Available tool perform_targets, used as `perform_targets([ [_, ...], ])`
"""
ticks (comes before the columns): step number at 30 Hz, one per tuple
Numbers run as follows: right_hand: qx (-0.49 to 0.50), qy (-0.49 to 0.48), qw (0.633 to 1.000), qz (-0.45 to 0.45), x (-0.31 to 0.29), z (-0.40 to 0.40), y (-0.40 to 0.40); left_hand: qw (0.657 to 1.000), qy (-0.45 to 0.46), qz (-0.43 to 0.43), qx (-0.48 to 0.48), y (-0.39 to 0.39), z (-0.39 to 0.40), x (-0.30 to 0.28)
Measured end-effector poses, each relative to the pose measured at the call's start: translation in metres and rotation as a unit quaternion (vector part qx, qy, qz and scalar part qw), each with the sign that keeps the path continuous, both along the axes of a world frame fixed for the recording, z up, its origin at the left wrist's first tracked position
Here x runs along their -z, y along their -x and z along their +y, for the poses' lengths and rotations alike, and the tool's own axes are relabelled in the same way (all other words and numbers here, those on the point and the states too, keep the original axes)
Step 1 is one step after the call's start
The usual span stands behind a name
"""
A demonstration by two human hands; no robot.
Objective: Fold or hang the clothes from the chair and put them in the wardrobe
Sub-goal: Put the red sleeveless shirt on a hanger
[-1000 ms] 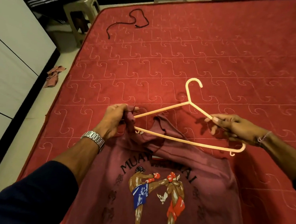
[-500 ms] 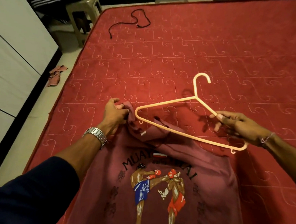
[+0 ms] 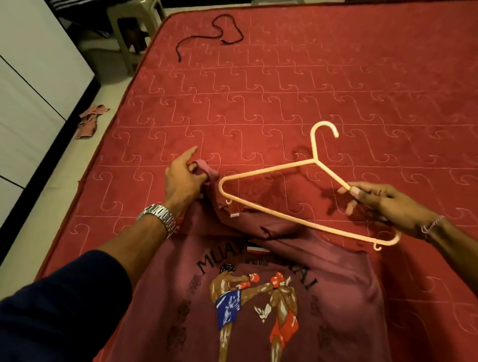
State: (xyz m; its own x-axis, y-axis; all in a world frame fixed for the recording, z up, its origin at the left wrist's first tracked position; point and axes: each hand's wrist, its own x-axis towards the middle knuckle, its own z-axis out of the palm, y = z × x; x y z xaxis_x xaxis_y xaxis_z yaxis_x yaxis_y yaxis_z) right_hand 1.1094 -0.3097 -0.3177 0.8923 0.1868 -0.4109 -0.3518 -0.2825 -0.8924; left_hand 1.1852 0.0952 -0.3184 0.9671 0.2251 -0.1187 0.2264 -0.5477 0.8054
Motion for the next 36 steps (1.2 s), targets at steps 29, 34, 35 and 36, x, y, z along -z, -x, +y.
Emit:
perform_targets([
  [29,-0.031,0.034,0.999,0.029,0.002,0.014,-0.004,0.988,0.094,0.043,0.112,-0.002,-0.001,0.009],
  [34,0.042,0.085,0.994,-0.051,0.004,0.010,-0.007,0.982,0.127,0.050,0.130,0.004,0.004,0.020],
  [35,0.063,0.081,0.993,-0.059,0.004,0.007,-0.008,0.984,0.111,0.033,0.132,0.004,0.005,0.022],
  [36,0.075,0.066,0.993,-0.058,0.004,0.005,-0.008,0.989,0.081,0.007,0.120,0.004,0.005,0.025],
])
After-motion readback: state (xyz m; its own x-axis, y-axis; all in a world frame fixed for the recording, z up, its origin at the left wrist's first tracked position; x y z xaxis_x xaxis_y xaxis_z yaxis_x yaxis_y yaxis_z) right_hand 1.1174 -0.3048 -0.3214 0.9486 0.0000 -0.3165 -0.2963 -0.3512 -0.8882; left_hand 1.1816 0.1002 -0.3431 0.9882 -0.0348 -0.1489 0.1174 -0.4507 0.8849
